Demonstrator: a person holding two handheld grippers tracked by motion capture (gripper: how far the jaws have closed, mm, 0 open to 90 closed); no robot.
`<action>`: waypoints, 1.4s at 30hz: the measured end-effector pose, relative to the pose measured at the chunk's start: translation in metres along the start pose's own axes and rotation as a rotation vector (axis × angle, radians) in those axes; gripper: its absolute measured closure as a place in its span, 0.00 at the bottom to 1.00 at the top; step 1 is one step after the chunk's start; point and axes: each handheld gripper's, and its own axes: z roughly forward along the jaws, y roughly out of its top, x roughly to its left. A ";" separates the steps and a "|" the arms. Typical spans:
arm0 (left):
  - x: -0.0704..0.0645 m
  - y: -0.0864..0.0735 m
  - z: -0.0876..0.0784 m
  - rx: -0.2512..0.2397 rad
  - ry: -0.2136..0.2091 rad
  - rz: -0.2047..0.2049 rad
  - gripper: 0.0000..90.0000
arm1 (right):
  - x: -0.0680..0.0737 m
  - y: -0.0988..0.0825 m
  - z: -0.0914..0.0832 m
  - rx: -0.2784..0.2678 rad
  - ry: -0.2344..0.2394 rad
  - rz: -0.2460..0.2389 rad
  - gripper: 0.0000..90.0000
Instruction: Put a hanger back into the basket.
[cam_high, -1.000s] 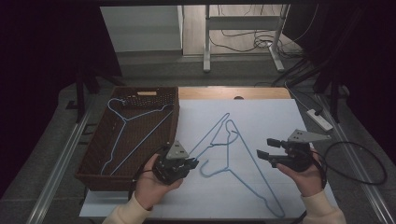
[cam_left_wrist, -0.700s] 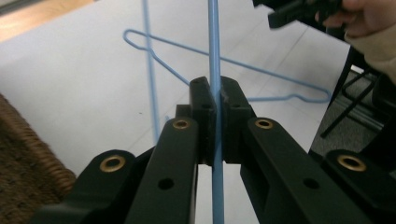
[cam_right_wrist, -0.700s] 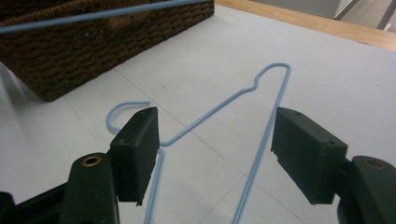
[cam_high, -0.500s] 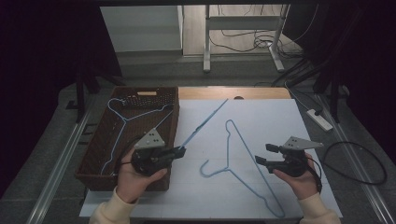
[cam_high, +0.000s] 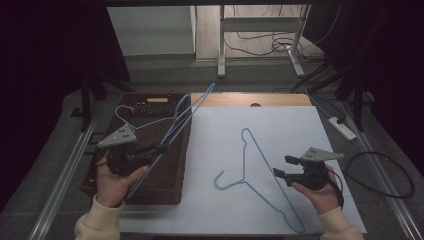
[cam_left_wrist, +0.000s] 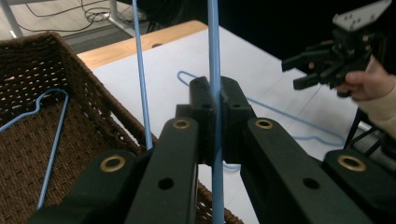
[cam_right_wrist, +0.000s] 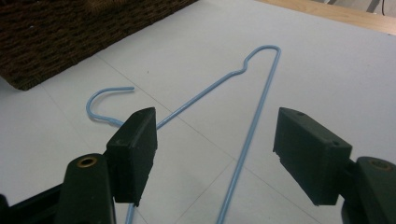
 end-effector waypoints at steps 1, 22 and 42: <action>0.004 -0.001 -0.001 -0.002 -0.001 -0.012 0.95 | 0.000 0.000 0.000 -0.001 -0.001 0.002 0.34; 0.078 -0.013 -0.009 0.060 0.066 -0.117 0.95 | 0.001 -0.004 0.004 0.026 -0.012 -0.011 0.34; 0.107 -0.024 0.011 0.216 0.053 -0.129 0.95 | 0.003 -0.005 0.007 0.032 -0.011 -0.017 0.34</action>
